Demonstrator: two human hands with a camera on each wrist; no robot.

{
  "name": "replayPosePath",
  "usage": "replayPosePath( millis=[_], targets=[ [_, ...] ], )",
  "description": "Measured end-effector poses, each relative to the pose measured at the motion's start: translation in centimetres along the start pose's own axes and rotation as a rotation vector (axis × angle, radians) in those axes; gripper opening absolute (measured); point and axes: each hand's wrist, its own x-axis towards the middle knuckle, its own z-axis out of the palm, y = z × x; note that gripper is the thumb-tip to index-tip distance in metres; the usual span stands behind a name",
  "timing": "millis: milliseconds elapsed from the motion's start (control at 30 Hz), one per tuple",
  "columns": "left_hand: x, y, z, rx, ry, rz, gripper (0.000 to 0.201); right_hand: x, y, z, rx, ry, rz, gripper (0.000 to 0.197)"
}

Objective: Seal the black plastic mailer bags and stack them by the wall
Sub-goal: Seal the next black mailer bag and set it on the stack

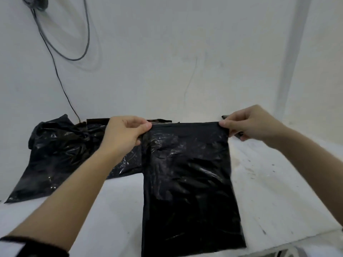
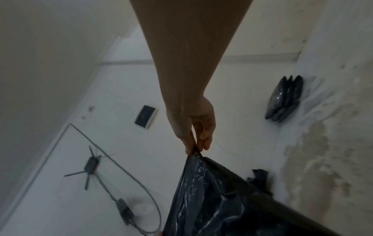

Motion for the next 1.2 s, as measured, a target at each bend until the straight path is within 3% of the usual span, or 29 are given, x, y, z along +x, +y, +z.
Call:
replayPosePath(
  millis=[133, 233, 300, 400, 467, 600, 800, 933, 1067, 1200],
  targets=[
    [1.1, -3.5, 1.8, 0.000, 0.048, -0.099, 0.010, 1.8, 3.0, 3.0, 0.066, 0.116, 0.124, 0.017],
    [1.7, -4.9, 2.6, -0.098, 0.057, -0.211, 0.007, 2.7, 3.7, 4.8, 0.506, 0.120, 0.367, 0.011],
    [1.7, -5.7, 3.1, -0.159, 0.062, -0.284, 0.007, 3.0, 4.0, 5.5, 0.714, 0.101, 0.499, 0.031],
    [1.5, -6.7, 3.9, -0.238, 0.063, -0.399, 0.009, 3.3, 4.5, 6.7, 0.758, 0.108, 0.604, 0.045],
    [1.3, -7.6, 4.3, -0.262, 0.091, -0.446, 0.009, 3.3, 4.9, 7.6, 0.714, 0.146, 0.633, 0.039],
    [-0.1, -9.5, 4.7, -0.198, 0.126, -0.414, 0.008, 3.2, 6.2, 9.5, 0.703, 0.251, 0.639, 0.028],
    [0.1, -8.9, 3.6, -0.162, 0.167, -0.468, 0.005, 2.8, 6.5, 9.6, 0.573, 0.167, 0.664, 0.029],
    [0.4, -7.8, 3.7, -0.184, 0.172, -0.560, 0.006, 2.7, 5.8, 9.9, 0.711, 0.067, 0.750, 0.034],
    [0.2, -7.9, 4.0, -0.360, 0.152, -0.693, 0.004, 2.2, 5.8, 10.6, 0.742, 0.105, 0.760, 0.029],
    [-0.9, -8.3, 4.9, -0.509, 0.163, -0.800, 0.018, 1.9, 6.3, 11.0, 0.730, 0.112, 0.740, 0.022]
  ],
)
